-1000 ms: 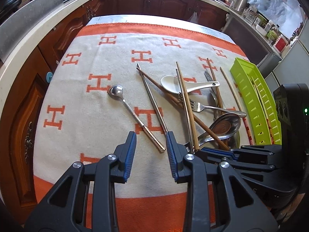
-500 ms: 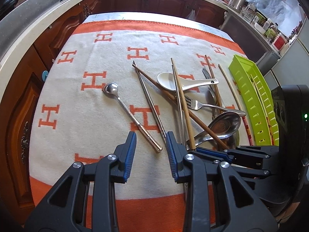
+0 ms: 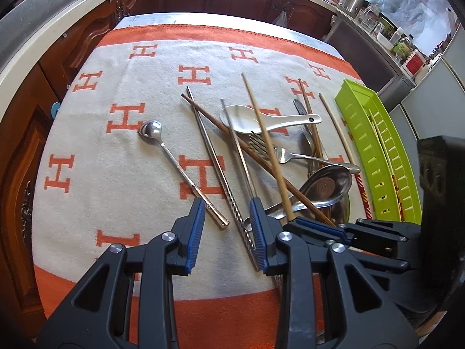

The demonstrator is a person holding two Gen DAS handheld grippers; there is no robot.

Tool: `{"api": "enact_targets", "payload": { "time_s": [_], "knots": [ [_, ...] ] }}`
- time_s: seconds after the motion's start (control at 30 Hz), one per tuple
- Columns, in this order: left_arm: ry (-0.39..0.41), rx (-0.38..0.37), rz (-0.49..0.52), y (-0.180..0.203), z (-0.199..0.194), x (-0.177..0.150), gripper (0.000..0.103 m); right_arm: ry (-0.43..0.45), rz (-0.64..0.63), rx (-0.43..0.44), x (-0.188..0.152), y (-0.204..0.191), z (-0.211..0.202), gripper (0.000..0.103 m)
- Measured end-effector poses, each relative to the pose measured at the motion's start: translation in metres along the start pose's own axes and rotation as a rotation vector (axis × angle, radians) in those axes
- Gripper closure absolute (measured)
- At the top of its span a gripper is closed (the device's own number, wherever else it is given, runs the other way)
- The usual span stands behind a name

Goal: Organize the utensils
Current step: 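Grasp a plain wooden chopstick with the right tool while the left tool grasps a metal chopstick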

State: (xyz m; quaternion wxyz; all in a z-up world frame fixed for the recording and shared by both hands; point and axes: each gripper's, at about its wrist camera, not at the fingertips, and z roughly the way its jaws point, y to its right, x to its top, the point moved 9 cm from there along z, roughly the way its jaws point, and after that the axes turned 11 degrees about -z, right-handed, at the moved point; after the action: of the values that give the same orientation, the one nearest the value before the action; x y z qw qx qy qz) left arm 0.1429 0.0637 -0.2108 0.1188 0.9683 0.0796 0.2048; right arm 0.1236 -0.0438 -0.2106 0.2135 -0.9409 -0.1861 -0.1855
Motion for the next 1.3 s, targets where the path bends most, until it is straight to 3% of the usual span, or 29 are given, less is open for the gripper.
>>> {"api": "enact_targets", "payload": {
  "time_s": [0.33,0.4,0.63,1.07,1.17,1.3],
  "knots": [
    [-0.045,-0.026,-0.002,0.017,0.016,-0.007,0.075,0.061,0.032,-0.007,0.003,0.018,-0.024,0.096],
    [-0.055,-0.026,-0.012,0.018,0.020,-0.008,0.083,0.063,0.033,-0.005,0.003,0.019,-0.024,0.096],
    [-0.080,-0.023,-0.032,0.021,0.030,-0.010,0.089,0.065,0.039,0.011,0.000,0.022,-0.024,0.096],
    [-0.062,0.075,-0.002,0.034,0.052,0.000,0.089,0.080,0.054,0.031,-0.005,0.031,-0.028,0.096],
    [-0.038,0.121,0.004,0.034,0.054,0.002,0.098,0.091,0.059,0.035,-0.006,0.034,-0.032,0.096],
    [-0.030,0.113,-0.051,0.027,0.050,0.003,0.100,0.107,0.073,0.042,-0.008,0.037,-0.038,0.096]
  ]
}}
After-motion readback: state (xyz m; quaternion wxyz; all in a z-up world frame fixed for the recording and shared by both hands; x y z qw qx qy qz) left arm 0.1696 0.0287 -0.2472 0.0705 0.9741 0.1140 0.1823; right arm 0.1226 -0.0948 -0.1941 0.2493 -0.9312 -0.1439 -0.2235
